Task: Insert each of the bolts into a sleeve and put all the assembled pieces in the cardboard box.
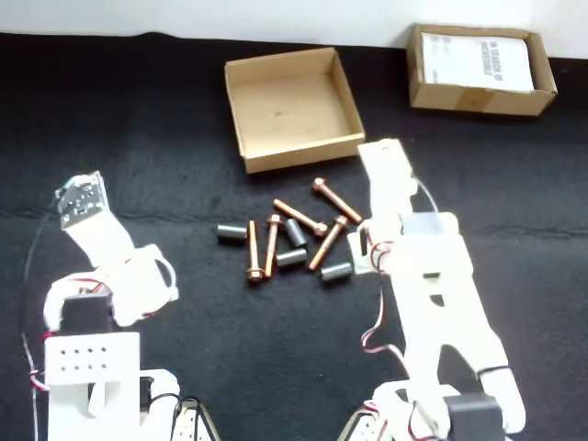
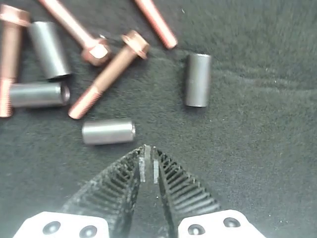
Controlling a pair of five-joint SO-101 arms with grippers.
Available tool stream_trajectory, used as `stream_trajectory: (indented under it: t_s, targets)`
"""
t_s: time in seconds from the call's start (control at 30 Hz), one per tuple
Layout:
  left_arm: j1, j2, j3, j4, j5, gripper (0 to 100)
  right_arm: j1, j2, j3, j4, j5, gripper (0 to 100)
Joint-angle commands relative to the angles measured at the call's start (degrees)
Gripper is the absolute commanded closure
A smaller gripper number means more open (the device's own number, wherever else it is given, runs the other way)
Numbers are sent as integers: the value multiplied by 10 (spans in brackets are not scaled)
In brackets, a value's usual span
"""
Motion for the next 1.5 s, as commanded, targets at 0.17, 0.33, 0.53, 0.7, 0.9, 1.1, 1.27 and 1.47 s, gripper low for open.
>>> stream_trajectory:
  t_s: [0.17, 0.33, 0.53, 0.7, 0.9, 1.1, 1.27, 1.47]
  targets:
    - [60, 6, 129, -180, -62, 919, 18, 83, -66, -35, 9, 896]
    - [90, 13, 159, -259, -68, 862, 19, 112, -109, -36, 9, 809]
    - [102, 51, 158, -309, 12, 749, 28, 157, -129, -59, 10, 818]
    - [101, 109, 158, -355, 18, 759, 44, 219, -177, -77, 10, 818]
    - [98, 172, 157, -399, 37, 758, 56, 298, -244, -79, 10, 818]
    - [98, 211, 157, -439, 37, 758, 52, 357, -278, -78, 5, 818]
    - [98, 220, 157, -442, 37, 758, 35, 395, -276, -78, -3, 818]
    - [98, 221, 161, -462, 36, 758, 33, 402, -276, -76, -43, 818]
